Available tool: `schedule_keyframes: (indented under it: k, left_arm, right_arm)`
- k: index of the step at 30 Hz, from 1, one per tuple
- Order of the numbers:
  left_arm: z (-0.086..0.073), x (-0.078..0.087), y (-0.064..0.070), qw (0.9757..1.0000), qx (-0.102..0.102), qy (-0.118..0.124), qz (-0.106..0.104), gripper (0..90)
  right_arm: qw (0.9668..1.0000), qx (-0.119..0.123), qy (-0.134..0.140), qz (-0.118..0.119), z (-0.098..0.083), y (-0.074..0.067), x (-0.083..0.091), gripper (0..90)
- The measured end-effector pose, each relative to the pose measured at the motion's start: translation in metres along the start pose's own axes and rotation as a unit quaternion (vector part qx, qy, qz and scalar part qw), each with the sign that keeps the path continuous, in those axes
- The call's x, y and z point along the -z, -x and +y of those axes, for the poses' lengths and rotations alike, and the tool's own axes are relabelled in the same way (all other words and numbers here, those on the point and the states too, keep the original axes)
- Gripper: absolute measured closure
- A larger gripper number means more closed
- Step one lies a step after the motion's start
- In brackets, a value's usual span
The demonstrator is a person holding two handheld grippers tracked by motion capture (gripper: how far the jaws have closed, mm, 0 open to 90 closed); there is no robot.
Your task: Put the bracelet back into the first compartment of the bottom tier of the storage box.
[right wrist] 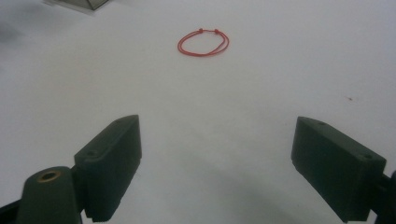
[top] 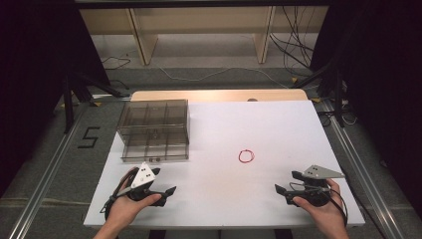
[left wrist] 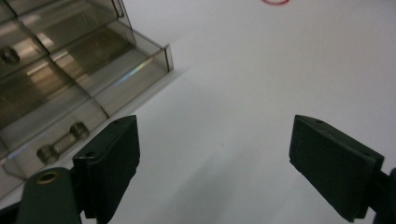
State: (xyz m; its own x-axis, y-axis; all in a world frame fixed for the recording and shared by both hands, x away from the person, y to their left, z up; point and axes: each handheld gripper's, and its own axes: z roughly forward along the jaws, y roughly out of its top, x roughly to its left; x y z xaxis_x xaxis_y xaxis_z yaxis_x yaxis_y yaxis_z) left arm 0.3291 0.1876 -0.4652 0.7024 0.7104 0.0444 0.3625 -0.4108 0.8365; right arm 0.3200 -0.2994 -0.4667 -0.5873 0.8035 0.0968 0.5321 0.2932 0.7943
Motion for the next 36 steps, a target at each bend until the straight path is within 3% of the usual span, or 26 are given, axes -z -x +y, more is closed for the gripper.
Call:
schedule_keyframes:
  k: [4, 16, 18, 21, 31, 36]
  left_arm:
    - [0.017, -0.01, 0.004, 0.9998, -0.005, 0.016, -0.009, 16.0]
    - [0.043, -0.048, 0.017, 0.9993, -0.018, 0.002, -0.032, 17.1]
    - [0.052, -0.06, 0.021, 0.9984, -0.027, 0.008, -0.049, 18.4]
    - [0.059, -0.068, 0.023, 0.9979, -0.031, 0.006, -0.056, 18.8]
    - [0.088, -0.111, 0.032, 0.9978, -0.029, -0.007, -0.059, 26.2]
    - [0.103, -0.144, 0.039, 0.9978, -0.022, -0.016, -0.06, 34.7]
  right_arm:
    - [1.0, 0.002, 0.002, -0.001, 0.0, -0.002, -0.001, 16.8]
    - [1.0, -0.001, 0.001, 0.0, 0.0, -0.002, -0.001, 16.8]
    - [1.0, 0.003, 0.002, 0.0, 0.001, -0.002, -0.001, 16.7]
    - [1.0, 0.0, 0.002, 0.001, 0.0, -0.003, -0.001, 16.7]
    - [1.0, -0.001, 0.002, 0.0, 0.0, -0.002, -0.001, 16.7]
    - [1.0, 0.0, 0.003, 0.0, 0.0, -0.002, -0.001, 16.7]
